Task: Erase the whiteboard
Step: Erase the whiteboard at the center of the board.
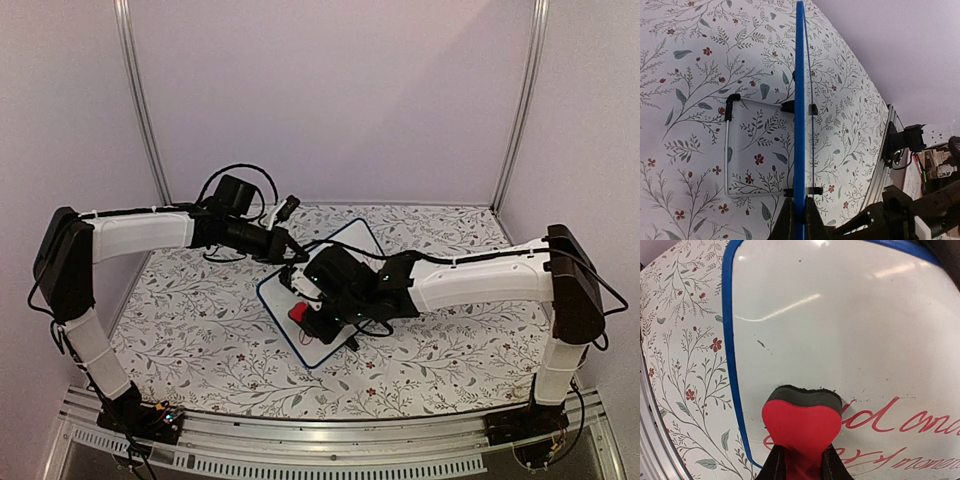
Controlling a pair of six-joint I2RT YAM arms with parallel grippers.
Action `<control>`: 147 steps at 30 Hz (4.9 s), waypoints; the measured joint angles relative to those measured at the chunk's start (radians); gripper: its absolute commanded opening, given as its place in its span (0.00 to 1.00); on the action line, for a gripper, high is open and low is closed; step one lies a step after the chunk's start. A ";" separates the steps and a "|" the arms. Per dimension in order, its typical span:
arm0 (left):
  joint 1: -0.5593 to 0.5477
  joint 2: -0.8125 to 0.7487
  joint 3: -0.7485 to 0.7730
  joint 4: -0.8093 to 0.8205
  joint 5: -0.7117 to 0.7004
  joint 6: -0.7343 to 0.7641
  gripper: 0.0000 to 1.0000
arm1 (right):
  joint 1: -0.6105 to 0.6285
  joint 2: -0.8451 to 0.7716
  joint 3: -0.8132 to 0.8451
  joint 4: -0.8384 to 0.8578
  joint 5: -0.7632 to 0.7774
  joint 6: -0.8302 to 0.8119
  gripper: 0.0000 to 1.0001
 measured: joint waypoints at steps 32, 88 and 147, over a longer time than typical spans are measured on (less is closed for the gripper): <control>-0.001 0.000 0.000 0.000 0.004 -0.012 0.00 | 0.003 -0.031 -0.064 -0.041 -0.050 0.009 0.08; -0.002 0.000 0.000 0.004 0.008 -0.004 0.00 | 0.081 0.003 -0.061 -0.028 0.102 -0.019 0.09; -0.005 0.000 0.000 -0.007 0.011 -0.023 0.00 | 0.001 -0.151 -0.212 0.131 0.108 -0.006 0.09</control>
